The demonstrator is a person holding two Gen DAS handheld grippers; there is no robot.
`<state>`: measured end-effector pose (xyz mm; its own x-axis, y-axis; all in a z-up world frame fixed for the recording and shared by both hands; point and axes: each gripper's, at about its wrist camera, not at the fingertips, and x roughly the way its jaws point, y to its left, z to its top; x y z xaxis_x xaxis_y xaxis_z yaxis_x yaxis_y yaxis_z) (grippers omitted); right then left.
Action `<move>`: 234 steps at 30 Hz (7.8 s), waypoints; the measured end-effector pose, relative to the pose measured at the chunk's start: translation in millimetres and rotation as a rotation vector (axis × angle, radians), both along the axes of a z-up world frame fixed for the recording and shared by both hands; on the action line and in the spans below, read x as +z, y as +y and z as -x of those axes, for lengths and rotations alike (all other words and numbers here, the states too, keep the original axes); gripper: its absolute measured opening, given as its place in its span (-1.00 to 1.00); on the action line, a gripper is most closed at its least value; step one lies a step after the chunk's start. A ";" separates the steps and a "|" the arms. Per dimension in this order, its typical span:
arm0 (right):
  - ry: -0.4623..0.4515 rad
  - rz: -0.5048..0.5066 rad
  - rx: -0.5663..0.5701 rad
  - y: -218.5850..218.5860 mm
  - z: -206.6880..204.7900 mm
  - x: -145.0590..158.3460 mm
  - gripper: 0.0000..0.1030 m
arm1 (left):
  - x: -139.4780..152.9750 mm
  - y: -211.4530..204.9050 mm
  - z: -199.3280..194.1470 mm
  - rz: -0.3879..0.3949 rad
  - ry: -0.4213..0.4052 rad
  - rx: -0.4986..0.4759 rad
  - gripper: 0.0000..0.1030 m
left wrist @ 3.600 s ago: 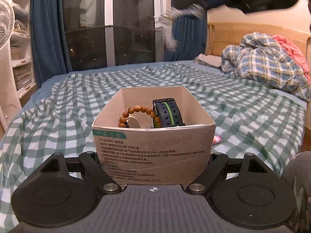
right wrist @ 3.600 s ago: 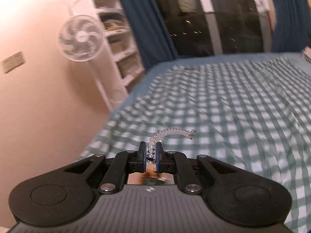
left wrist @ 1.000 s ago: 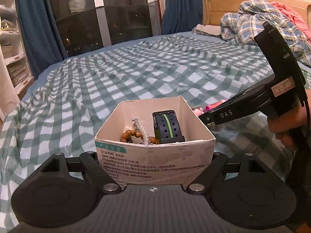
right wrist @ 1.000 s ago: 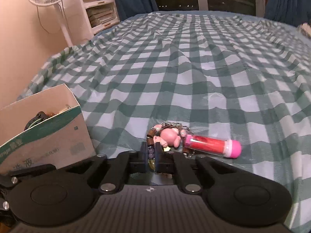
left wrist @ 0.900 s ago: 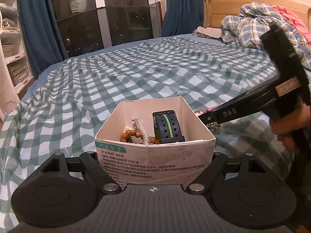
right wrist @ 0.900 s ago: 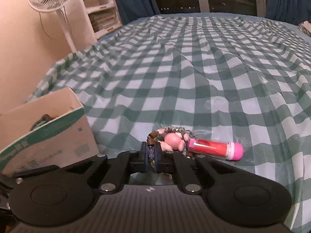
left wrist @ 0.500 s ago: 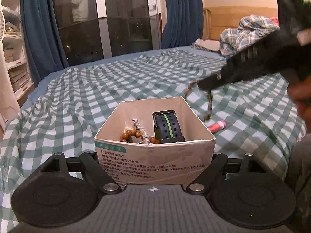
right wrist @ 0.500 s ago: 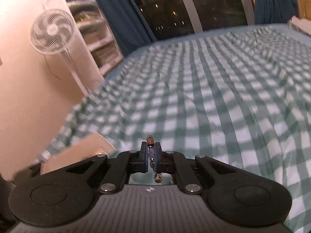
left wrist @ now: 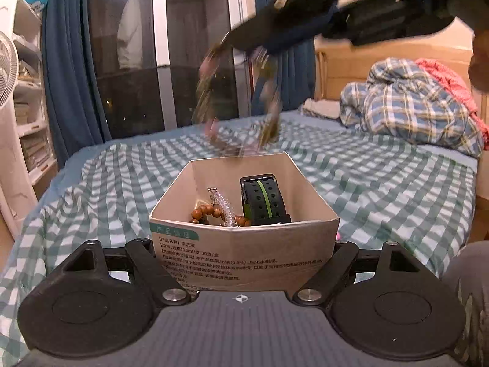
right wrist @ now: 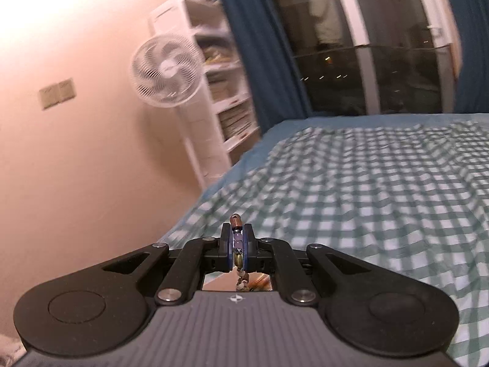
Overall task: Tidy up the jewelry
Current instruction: 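Grasp a beaded keychain with the right tool and drop it into the box, then grasp the silver chain bracelet with the right tool and drop it into the box, then grasp the pink pig charm with the right tool and drop it into the box, then grasp the pink-capped red tube by its cap with the right tool and drop it into the box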
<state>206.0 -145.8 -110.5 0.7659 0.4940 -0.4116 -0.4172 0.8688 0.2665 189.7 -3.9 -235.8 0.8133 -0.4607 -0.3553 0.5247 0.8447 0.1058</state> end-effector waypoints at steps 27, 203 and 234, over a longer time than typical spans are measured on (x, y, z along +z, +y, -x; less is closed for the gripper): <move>0.383 0.146 -0.265 -83.8 -61.0 -209.5 1.00 | -27.2 14.4 -30.9 -0.036 0.072 0.081 0.07; 0.154 0.278 -0.224 -131.3 -15.4 -157.3 1.00 | -9.9 -3.7 -29.2 0.027 0.025 0.050 0.05; 0.118 0.451 -0.099 -91.3 -65.6 -145.7 1.00 | -32.8 -11.2 -46.2 0.003 0.120 -0.018 0.05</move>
<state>271.6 -237.0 -256.1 0.7350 0.1731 -0.6556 -0.3165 0.9426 -0.1059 236.0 -15.1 -268.6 0.7564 -0.4764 -0.4481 0.5488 0.8351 0.0386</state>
